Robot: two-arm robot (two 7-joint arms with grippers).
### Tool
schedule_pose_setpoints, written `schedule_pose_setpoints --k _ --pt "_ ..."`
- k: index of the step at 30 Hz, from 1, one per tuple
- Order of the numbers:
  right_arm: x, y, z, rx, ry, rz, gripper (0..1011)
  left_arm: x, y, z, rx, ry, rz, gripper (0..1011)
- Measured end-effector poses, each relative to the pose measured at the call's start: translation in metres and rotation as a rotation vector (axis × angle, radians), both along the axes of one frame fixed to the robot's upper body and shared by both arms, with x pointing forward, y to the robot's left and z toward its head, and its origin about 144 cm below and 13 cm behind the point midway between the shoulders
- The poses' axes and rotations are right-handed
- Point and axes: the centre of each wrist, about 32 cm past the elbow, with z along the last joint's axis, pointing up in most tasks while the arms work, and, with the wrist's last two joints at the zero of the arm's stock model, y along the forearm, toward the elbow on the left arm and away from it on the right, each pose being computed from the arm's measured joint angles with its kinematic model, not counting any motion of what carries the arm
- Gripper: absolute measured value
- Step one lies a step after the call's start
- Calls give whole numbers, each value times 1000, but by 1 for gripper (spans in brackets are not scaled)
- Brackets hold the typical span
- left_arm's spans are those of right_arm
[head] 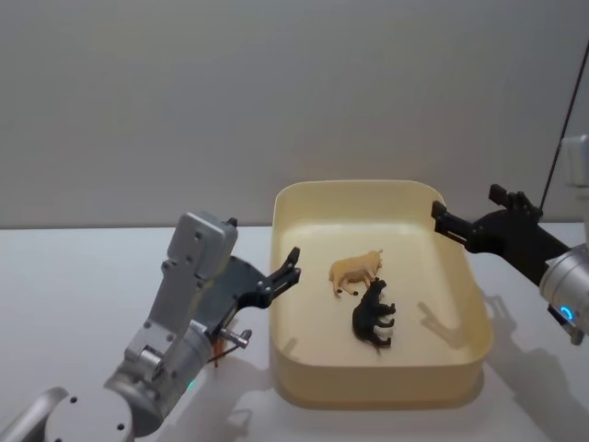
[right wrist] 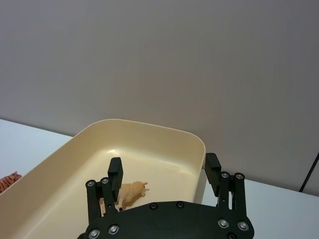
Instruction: Pick up the toy alternately with two hands and place it into the central storage box.
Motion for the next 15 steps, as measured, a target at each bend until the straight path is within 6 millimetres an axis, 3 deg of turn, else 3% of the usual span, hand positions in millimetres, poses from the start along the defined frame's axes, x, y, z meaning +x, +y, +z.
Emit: schedule_pose_setpoints --k 15 --pt "-4 -6 -1 -3 -7 -25 1001 -28 5 3 -53 162 101 1000"
